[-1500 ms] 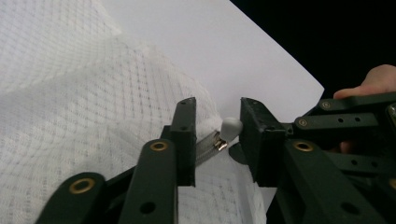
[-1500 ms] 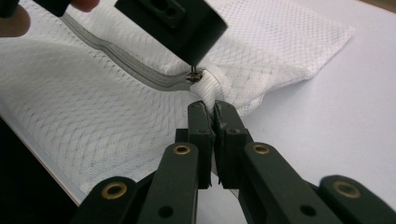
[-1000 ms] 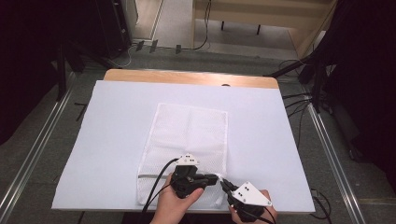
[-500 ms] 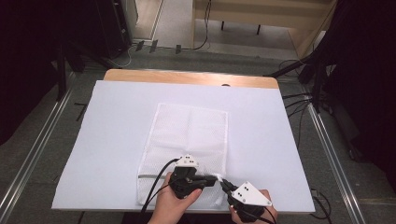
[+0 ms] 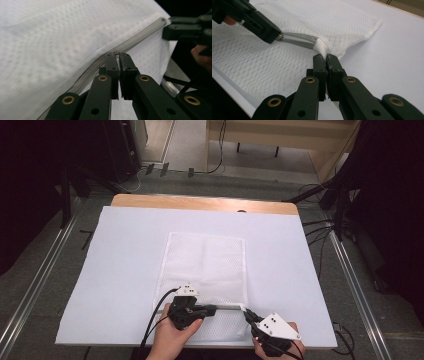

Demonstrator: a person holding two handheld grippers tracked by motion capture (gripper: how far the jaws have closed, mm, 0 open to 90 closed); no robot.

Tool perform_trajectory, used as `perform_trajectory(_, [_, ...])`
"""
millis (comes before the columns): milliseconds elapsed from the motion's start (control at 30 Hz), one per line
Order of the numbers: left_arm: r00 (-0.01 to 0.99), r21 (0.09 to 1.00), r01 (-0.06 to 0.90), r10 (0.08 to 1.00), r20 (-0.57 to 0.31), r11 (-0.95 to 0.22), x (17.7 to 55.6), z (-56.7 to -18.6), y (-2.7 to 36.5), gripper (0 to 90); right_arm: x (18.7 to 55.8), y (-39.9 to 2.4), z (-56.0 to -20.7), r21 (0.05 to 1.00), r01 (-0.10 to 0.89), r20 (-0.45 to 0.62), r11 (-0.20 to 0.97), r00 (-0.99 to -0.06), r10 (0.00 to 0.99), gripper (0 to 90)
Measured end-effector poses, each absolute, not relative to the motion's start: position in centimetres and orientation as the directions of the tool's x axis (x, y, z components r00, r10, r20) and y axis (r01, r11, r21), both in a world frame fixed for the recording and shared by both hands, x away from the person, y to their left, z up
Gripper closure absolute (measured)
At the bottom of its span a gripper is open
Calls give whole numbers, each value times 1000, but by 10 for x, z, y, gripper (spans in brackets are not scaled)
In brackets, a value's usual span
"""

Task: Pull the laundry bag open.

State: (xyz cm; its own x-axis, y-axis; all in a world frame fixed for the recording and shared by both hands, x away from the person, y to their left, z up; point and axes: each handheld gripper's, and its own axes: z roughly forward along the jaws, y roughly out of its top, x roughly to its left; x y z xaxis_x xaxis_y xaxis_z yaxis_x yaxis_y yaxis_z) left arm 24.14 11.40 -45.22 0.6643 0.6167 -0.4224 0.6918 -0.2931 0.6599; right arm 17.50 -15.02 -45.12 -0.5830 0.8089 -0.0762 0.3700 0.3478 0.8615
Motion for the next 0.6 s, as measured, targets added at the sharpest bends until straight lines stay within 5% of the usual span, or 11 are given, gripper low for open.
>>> perform_trajectory(600, [537,602,768,732,-420,-218,234,-455,213,877,180,-164,-451,852,407,-58,330,-552,832,891])
